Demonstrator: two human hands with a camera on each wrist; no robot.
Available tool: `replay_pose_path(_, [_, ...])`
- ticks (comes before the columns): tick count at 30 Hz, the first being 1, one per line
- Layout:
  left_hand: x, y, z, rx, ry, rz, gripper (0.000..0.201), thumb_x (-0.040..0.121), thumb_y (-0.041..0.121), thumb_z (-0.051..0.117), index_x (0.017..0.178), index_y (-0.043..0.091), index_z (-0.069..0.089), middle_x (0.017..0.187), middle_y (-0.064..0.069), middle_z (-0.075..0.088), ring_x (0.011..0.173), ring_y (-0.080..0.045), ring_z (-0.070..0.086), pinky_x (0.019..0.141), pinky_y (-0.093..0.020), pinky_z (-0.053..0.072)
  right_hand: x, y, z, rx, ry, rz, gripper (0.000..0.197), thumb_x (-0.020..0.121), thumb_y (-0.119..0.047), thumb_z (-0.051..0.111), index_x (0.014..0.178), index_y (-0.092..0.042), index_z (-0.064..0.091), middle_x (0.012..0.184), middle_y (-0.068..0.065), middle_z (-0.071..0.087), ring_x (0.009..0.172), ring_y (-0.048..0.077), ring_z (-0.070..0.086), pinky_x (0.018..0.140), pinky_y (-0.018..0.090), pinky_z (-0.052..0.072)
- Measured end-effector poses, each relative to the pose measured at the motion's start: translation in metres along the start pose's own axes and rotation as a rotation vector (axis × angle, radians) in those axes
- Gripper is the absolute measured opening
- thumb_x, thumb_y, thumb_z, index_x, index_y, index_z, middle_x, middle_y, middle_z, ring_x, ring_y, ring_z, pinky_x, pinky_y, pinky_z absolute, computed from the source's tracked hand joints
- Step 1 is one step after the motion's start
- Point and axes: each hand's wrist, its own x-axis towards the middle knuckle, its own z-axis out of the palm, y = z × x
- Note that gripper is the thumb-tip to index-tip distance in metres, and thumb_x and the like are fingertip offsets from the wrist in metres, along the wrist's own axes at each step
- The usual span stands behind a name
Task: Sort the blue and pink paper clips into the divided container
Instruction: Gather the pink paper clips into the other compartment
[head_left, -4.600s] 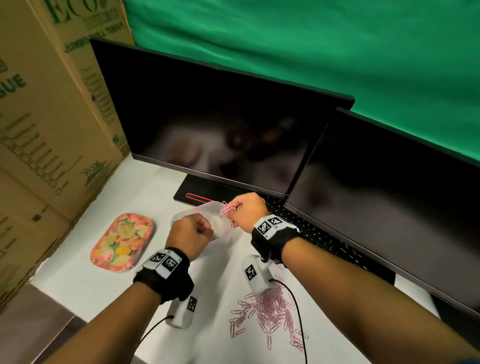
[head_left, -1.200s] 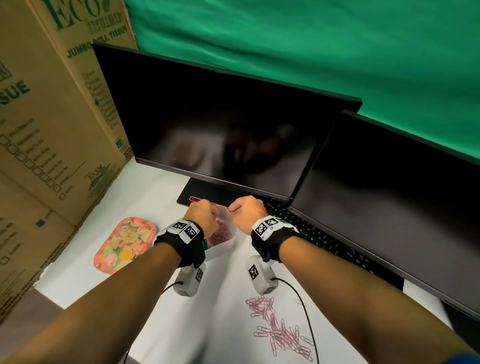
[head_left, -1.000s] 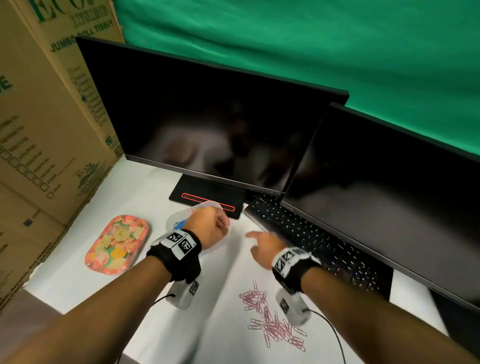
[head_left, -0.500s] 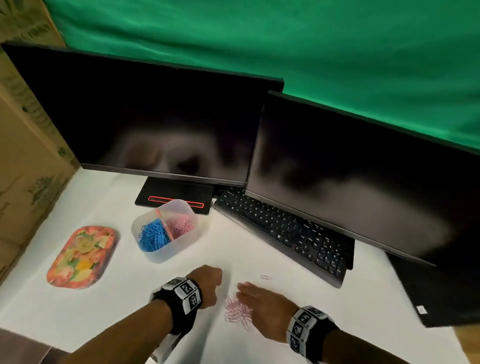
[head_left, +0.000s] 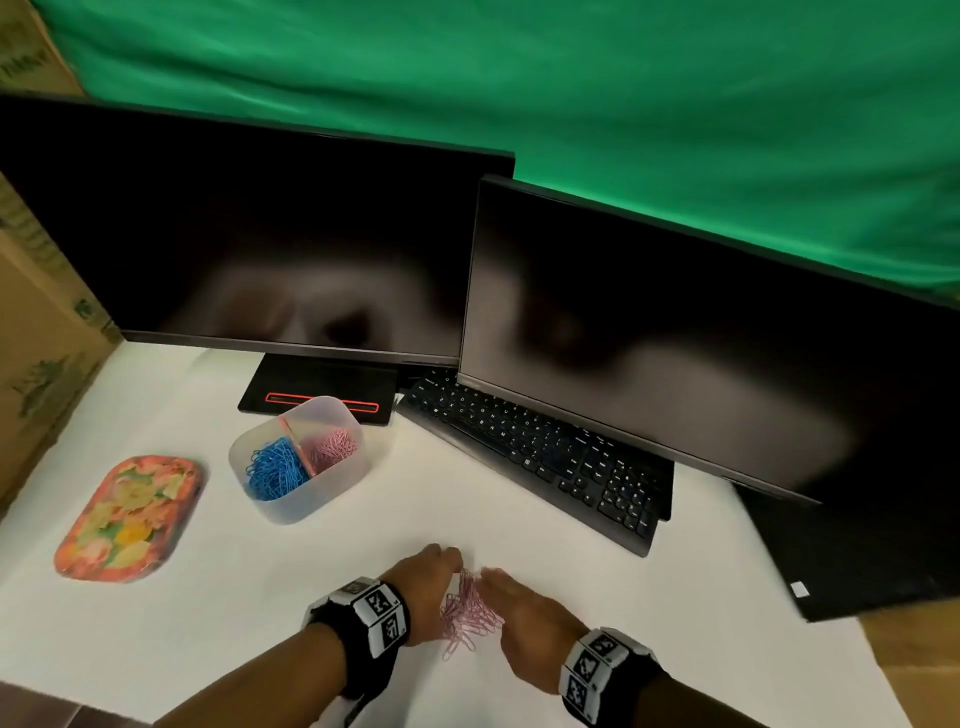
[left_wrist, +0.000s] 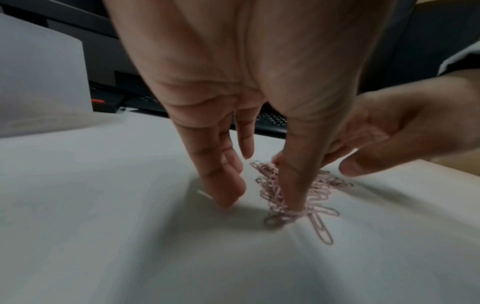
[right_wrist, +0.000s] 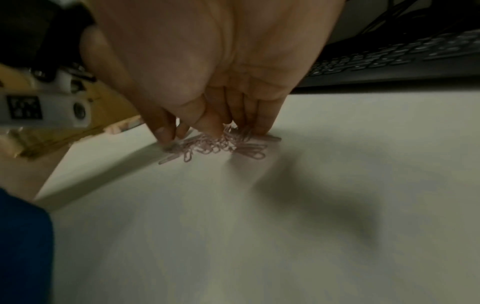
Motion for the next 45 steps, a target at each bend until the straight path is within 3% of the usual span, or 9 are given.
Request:
replay_pose_path(4, [-0.007, -0.002, 0.004, 0.094, -0.083, -0.032, 0.105, 0.069, 0.028, 0.078, 0.149, 0.017, 0.011, 0.145, -0.011, 0.026, 0.122, -0.033, 0.051, 0.099, -0.035, 0.046, -0.012, 0.017, -0.002, 0.039, 0.16, 0.162, 0.066, 0.091, -0.017, 0.05, 0.151, -0.025, 0.023, 0.149, -0.008, 0.031, 0.137, 0.011, 0.031, 0.115, 0.019, 0.025])
replay_pose_path(6, [-0.005, 0.0, 0.009, 0.1, -0.076, -0.022, 0.108, 0.068, 0.031, 0.078, 0.15, 0.021, 0.009, 0.145, -0.01, 0.025, 0.122, -0.033, 0.052, 0.099, -0.034, 0.046, -0.019, 0.022, -0.001, 0.007, 0.17, 0.264, 0.07, 0.089, -0.021, 0.056, 0.15, -0.023, 0.021, 0.14, -0.004, 0.031, 0.131, 0.016, 0.037, 0.11, 0.025, 0.036])
replay_pose_path(14, [0.01, 0.013, 0.015, -0.093, 0.086, -0.014, 0.043, 0.075, 0.026, 0.071, 0.115, 0.021, 0.055, 0.113, -0.002, 0.05, 0.099, -0.023, 0.059, 0.082, -0.027, 0.047, 0.01, -0.001, 0.013, 0.196, 0.172, 0.353, 0.051, 0.087, -0.01, 0.056, 0.136, -0.017, 0.043, 0.129, 0.001, 0.041, 0.119, 0.02, 0.052, 0.105, 0.03, 0.042])
replay_pose_path(18, [0.008, 0.016, 0.015, -0.09, 0.151, 0.007, 0.023, 0.079, 0.022, 0.062, 0.101, 0.018, 0.063, 0.094, 0.003, 0.047, 0.086, -0.019, 0.053, 0.074, -0.022, 0.039, 0.023, -0.014, 0.015, 0.19, 0.147, 0.296, 0.042, 0.08, -0.024, 0.066, 0.12, -0.024, 0.051, 0.111, -0.003, 0.042, 0.103, 0.022, 0.058, 0.092, 0.032, 0.049])
replay_pose_path(21, [0.008, 0.015, 0.016, -0.087, 0.185, 0.01, 0.019, 0.078, 0.017, 0.057, 0.096, 0.017, 0.064, 0.088, 0.004, 0.047, 0.081, -0.016, 0.049, 0.071, -0.021, 0.034, 0.028, -0.019, 0.012, 0.161, 0.126, 0.276, 0.047, 0.081, -0.026, 0.067, 0.124, -0.026, 0.05, 0.107, -0.007, 0.037, 0.102, 0.019, 0.058, 0.09, 0.028, 0.049])
replay_pose_path(28, [0.009, 0.014, 0.01, -0.277, 0.218, -0.088, 0.018, 0.074, 0.008, 0.052, 0.074, 0.021, 0.065, 0.069, 0.009, 0.057, 0.071, -0.013, 0.055, 0.066, -0.021, 0.044, 0.037, -0.022, 0.009, 0.139, 0.199, 0.239, 0.023, 0.086, -0.019, 0.058, 0.109, -0.023, 0.062, 0.102, 0.001, 0.052, 0.1, 0.022, 0.058, 0.085, 0.027, 0.048])
replay_pose_path(32, [0.008, 0.014, 0.007, -0.328, 0.258, -0.11, 0.021, 0.072, 0.01, 0.053, 0.081, 0.019, 0.07, 0.076, 0.005, 0.067, 0.075, -0.015, 0.063, 0.069, -0.021, 0.051, 0.041, -0.025, 0.005, 0.081, 0.216, 0.26, 0.018, 0.091, -0.02, 0.052, 0.103, -0.017, 0.065, 0.106, 0.006, 0.059, 0.099, 0.024, 0.061, 0.082, 0.029, 0.05])
replay_pose_path(41, [0.009, 0.013, -0.007, -0.46, 0.315, -0.076, 0.023, 0.073, 0.008, 0.067, 0.066, 0.029, 0.064, 0.063, 0.014, 0.061, 0.062, 0.001, 0.057, 0.06, -0.003, 0.04, 0.053, -0.029, -0.011, 0.057, 0.198, 0.27, 0.019, 0.09, -0.019, 0.052, 0.097, -0.013, 0.069, 0.101, 0.008, 0.068, 0.093, 0.025, 0.065, 0.071, 0.026, 0.047])
replay_pose_path(45, [0.005, 0.006, -0.028, -0.503, 0.365, -0.09, 0.017, 0.07, 0.011, 0.072, 0.067, 0.028, 0.067, 0.064, 0.009, 0.065, 0.063, -0.007, 0.063, 0.066, -0.017, 0.053, 0.062, -0.042, -0.035, 0.053, 0.216, 0.222, 0.017, 0.09, -0.019, 0.054, 0.094, -0.015, 0.07, 0.098, 0.007, 0.069, 0.089, 0.022, 0.064, 0.07, 0.024, 0.047])
